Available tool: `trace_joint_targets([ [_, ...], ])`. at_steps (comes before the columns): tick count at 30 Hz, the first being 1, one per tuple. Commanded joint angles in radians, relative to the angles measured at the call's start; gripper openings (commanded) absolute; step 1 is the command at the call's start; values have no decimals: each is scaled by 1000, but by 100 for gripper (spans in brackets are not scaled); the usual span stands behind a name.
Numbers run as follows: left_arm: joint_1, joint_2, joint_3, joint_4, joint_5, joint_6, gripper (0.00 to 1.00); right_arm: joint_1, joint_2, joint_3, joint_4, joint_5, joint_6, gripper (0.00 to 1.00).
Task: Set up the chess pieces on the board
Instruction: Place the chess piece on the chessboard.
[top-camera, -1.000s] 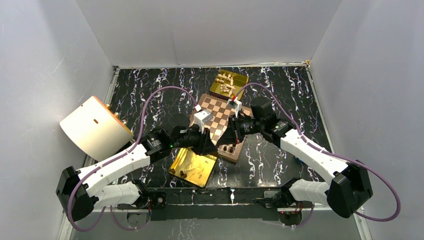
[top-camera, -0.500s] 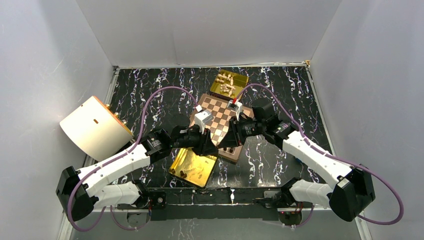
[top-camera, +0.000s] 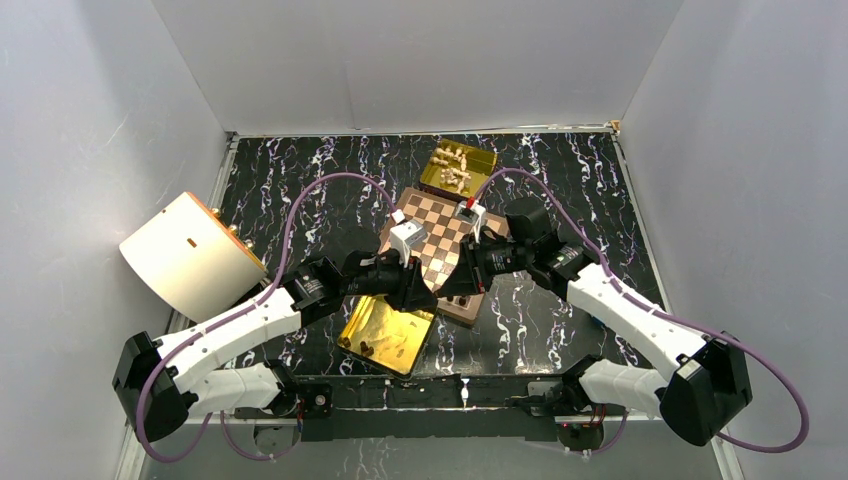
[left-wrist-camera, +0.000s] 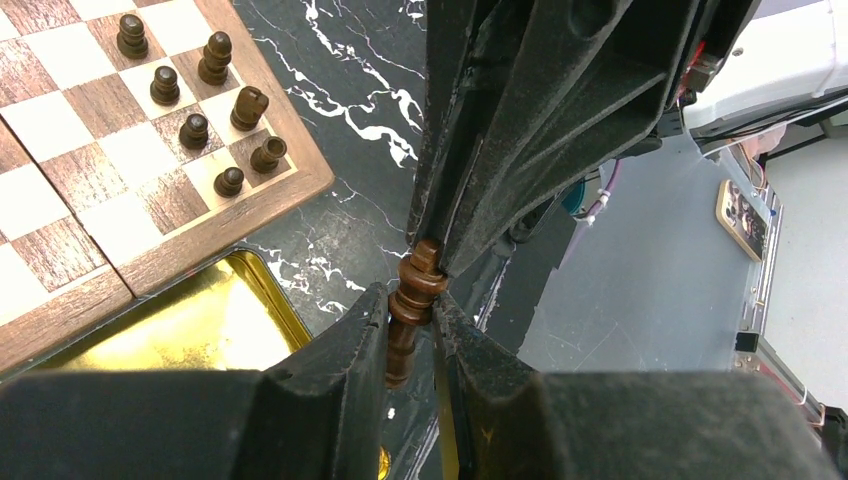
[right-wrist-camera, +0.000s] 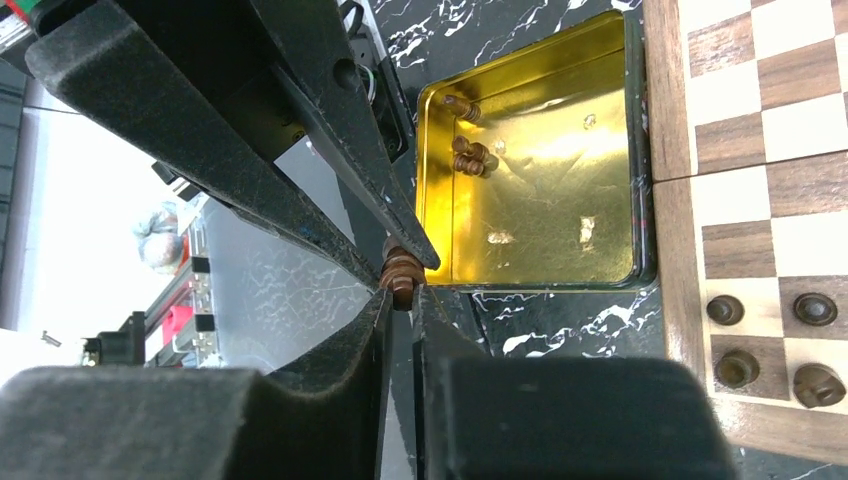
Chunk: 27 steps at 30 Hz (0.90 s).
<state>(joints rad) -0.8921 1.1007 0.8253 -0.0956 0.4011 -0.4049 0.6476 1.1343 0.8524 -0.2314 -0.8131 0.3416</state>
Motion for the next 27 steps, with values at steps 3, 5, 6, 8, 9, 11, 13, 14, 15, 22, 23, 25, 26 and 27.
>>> trace_joint_targets([
  [3,-1,-15,1,59,42,-5,17,1,-29,26,30,25,20,30],
  [5,0,-15,-1,59,45,-5,17,2,-29,21,43,18,31,30],
  [6,1,-16,-3,60,44,-5,17,0,-26,16,50,14,35,27],
  [8,0,-15,-5,60,44,-3,17,1,-11,13,53,0,30,19],
  [9,0,-14,-5,60,44,-2,17,2,-1,12,53,-12,29,17],
  [11,-1,-13,-5,62,45,-2,17,1,11,15,53,-23,33,19],
  [13,1,-11,-5,62,50,1,17,0,10,20,54,-17,36,31],
  [14,1,-9,-6,62,51,3,17,2,6,20,57,-5,38,33],
  [15,1,-9,-8,62,52,3,17,1,-1,19,64,8,43,35],
  [22,1,-12,-11,62,51,4,17,1,0,16,116,-9,74,10],
  [23,1,-15,-12,62,50,5,17,1,3,16,116,-13,73,8],
  [25,1,-18,-13,63,50,5,18,2,12,12,116,-27,73,2],
  [26,0,-19,-15,64,47,2,21,3,12,9,117,-28,74,0],
  [27,0,-19,-17,62,38,0,29,2,12,7,114,-21,76,0],
])
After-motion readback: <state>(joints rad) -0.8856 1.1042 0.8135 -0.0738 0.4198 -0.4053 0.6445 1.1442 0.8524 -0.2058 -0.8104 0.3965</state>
